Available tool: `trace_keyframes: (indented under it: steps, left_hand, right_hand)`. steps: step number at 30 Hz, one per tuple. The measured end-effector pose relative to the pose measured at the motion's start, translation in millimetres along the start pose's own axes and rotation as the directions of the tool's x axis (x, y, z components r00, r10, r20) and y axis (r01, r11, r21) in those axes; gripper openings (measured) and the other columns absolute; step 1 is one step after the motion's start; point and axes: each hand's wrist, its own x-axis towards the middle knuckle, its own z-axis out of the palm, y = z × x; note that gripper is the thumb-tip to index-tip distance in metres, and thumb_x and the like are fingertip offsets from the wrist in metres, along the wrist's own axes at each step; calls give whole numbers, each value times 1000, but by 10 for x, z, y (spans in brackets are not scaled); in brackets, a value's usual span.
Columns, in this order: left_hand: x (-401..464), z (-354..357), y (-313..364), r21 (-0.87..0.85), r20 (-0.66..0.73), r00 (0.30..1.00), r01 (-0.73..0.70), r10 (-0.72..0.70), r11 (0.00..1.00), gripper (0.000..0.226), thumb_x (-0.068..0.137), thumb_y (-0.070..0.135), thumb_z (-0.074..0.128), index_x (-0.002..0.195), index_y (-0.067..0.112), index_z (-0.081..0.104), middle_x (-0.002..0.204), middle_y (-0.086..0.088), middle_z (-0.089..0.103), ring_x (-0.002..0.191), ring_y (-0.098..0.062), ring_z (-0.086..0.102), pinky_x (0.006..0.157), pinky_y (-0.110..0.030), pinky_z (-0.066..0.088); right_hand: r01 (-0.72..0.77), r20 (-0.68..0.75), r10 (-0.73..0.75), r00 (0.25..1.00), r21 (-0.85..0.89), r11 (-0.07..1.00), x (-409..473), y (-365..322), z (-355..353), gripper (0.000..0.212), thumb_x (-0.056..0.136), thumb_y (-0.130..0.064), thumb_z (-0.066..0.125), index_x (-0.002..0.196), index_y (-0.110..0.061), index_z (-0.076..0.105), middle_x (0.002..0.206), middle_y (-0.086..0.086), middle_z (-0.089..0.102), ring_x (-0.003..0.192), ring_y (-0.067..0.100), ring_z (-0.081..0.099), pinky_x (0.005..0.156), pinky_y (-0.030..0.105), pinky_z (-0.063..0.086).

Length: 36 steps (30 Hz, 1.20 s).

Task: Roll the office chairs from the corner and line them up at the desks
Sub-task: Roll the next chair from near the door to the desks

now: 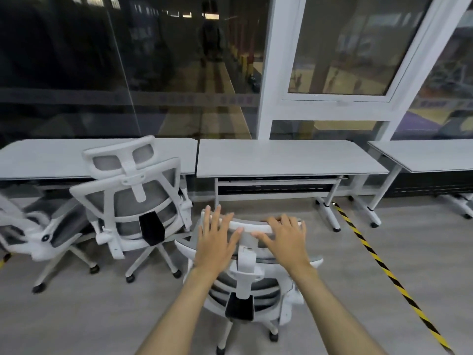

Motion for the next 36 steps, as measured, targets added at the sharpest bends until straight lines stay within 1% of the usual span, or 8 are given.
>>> trace_keyframes:
  steps: [3, 7, 12, 18, 21, 29, 33, 36]
  left_hand:
    - [502, 136, -69, -19, 3, 999, 48, -48, 999, 63, 100, 70, 15, 149, 34, 35, 170, 4, 3, 155, -16, -21, 126, -54, 14]
    - [1153, 241, -188, -71, 39, 997, 63, -60, 995, 56, 101, 69, 21, 147, 39, 35, 169, 11, -2, 153, -11, -25, 126, -56, 12]
    - [1838, 353, -256, -122, 78, 992, 112, -103, 986, 60, 97, 75, 26, 148, 44, 32, 169, 16, -9, 154, -13, -21, 124, -57, -5]
    - [2622, 516, -470, -187, 74, 995, 83, -71, 979, 65, 94, 75, 31, 149, 40, 33, 169, 14, -5, 155, -13, -19, 125, -59, 9]
    - [2963, 614, -608, -219, 66, 997, 56, -43, 974, 63, 96, 69, 39, 151, 39, 33, 168, 19, -9, 154, -9, -21, 126, -55, 11]
    - [3882, 722, -857, -308, 84, 996, 37, -11, 951, 53, 93, 71, 44, 140, 50, 35, 167, 24, -6, 152, -3, -21, 121, -53, 30]
    - [4253, 765, -948, -391, 109, 994, 44, -1, 919, 60, 89, 73, 44, 143, 50, 34, 166, 25, -10, 153, -6, -21, 123, -44, 21]
    - [4447, 801, -1044, -431, 85, 996, 44, -8, 901, 54, 90, 67, 48, 140, 52, 35, 163, 30, -12, 152, -5, -22, 122, -40, 17]
  right_hand:
    - [-31, -24, 32, 999, 18, 999, 408, -4, 215, 49, 85, -78, 50, 108, -38, 66, 104, -4, 60, 105, 24, 56, 105, 65, 37]
    - [-40, -56, 42, 998, 47, 998, 958, -9, 450, 48, 85, -75, 51, 112, -39, 67, 106, -2, 61, 106, 25, 58, 107, 71, 31]
    - [-61, 24, 61, 998, 34, 998, 1607, 20, 661, 48, 89, -69, 52, 123, -37, 64, 117, -1, 60, 117, 27, 53, 109, 74, 23]
    - [-88, 60, 88, 994, -6, 996, 2331, 36, 925, 51, 91, -68, 47, 123, -32, 64, 120, 2, 60, 120, 29, 52, 108, 77, 21]
    - [-105, 48, 106, 993, -19, 994, 2633, 11, 1068, 57, 91, -69, 35, 121, -30, 64, 118, 4, 60, 117, 30, 53, 106, 79, 23]
    - [-152, 25, 154, 988, -70, 986, 3455, -33, 1398, 60, 92, -69, 30, 119, -28, 64, 114, 5, 61, 111, 32, 56, 103, 79, 29]
    - [-155, -13, 154, 988, -66, 986, 3816, -40, 1555, 58, 93, -68, 29, 118, -28, 62, 110, 3, 60, 108, 32, 57, 101, 79, 32]
    - [-156, -20, 155, 988, -78, 985, 4018, -82, 1650, 57, 93, -68, 29, 118, -29, 62, 108, 2, 60, 105, 31, 57, 101, 77, 32]
